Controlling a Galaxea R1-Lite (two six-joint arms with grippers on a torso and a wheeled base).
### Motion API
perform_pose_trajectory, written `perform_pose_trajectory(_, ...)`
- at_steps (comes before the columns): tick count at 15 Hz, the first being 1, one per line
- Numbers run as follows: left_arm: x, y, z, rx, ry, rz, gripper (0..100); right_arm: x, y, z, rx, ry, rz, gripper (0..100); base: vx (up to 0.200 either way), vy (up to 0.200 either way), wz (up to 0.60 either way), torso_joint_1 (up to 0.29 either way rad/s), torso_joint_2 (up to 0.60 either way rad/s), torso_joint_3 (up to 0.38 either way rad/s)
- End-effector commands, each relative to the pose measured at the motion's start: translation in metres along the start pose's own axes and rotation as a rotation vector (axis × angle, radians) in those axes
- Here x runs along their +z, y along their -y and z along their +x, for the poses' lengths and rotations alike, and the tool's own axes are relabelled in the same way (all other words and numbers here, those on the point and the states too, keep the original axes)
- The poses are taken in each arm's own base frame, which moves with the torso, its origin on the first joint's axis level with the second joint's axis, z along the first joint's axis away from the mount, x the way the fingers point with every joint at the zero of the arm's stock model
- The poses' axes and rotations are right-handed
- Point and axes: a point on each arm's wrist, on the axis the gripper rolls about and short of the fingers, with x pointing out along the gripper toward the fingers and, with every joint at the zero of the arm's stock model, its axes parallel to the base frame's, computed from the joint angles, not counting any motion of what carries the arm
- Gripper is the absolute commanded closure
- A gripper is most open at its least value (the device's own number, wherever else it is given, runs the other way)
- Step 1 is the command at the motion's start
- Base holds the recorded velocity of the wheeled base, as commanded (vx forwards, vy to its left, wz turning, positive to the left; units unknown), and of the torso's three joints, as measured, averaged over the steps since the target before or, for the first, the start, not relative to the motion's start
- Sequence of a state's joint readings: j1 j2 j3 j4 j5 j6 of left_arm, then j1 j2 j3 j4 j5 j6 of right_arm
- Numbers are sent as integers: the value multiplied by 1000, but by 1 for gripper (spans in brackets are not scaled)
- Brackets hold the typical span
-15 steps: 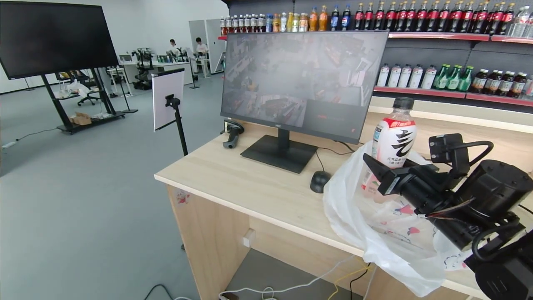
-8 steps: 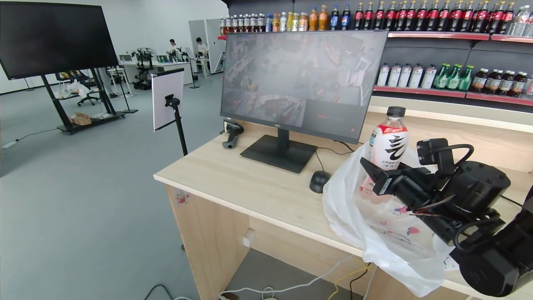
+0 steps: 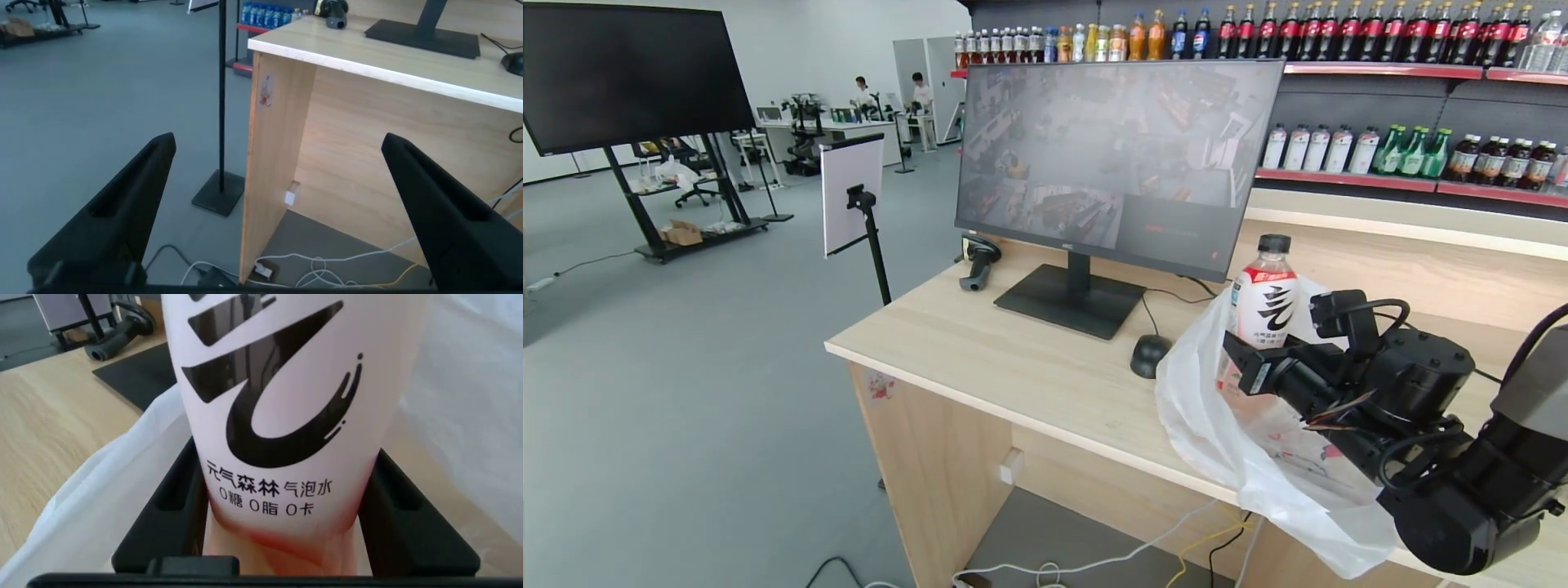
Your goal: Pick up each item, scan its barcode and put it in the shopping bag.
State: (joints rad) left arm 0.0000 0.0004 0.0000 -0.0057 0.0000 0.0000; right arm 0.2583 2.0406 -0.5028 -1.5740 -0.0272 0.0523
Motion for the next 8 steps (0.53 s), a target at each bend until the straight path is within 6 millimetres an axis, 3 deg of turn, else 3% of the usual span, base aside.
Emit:
perform_pose_trajectory(1, 0, 0, 0, 0, -1, 0, 0, -11, 2, 2, -6, -36, -1, 100, 0, 0, 0, 0, 0, 0)
perform_pose_trajectory(8, 0, 0, 0, 0, -1, 0, 0, -16, 1, 1, -4, -59, -2, 100, 0, 0, 0, 0, 0, 0)
